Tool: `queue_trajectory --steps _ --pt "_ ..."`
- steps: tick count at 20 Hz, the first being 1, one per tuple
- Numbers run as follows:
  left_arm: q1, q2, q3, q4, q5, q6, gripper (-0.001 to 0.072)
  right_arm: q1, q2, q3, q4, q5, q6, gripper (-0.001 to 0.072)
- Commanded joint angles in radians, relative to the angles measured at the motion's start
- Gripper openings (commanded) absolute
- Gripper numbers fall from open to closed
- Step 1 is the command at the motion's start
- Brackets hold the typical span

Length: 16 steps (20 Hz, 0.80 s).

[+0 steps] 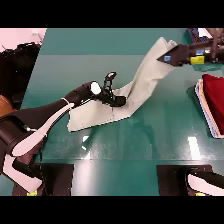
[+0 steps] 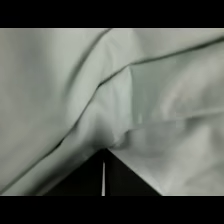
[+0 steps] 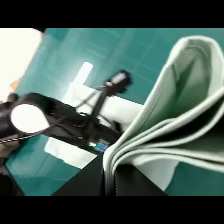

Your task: Fold the shirts.

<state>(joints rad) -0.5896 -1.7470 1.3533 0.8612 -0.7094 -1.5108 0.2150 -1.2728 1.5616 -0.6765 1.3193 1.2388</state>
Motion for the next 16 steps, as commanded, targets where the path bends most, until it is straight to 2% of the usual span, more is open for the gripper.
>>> queue_trajectory --steps 1,4,7,12,13,14,15,16 --pt "0.023 0.005 0.03 0.0 -0.031 0.0 0.0021 0.122 -0.046 0.084 0.002 -0.017 0.01 0.0019" --pt "0.113 0.109 0.036 0.059 -0.057 -0.001 0.0021 0.204 -0.105 0.122 0.002 -0.037 0.01 0.0019" --pt "0.262 0.294 0.036 0.22 -0.123 -0.001 0.0022 0.301 -0.157 0.127 0.003 -0.076 0.01 0.002" --pt "0.521 0.623 0.036 0.459 -0.165 0.0 0.0022 0.613 -0.297 0.128 0.005 -0.286 -0.021 0.0025" --pt "0.557 0.667 0.036 0.48 -0.166 0.0 0.0022 0.669 -0.331 0.128 0.005 -0.334 -0.027 0.0115" --pt "0.587 0.7 0.036 0.484 -0.169 0.0 0.0022 0.719 -0.365 0.128 0.004 -0.374 -0.032 0.0364" --pt "0.613 0.726 0.036 0.485 -0.178 0.0 0.0022 0.75 -0.393 0.128 0.003 -0.39 -0.043 0.0529" --pt "0.629 0.744 0.037 0.484 -0.193 -0.001 0.0022 0.764 -0.411 0.128 0.003 -0.378 -0.045 0.0553"
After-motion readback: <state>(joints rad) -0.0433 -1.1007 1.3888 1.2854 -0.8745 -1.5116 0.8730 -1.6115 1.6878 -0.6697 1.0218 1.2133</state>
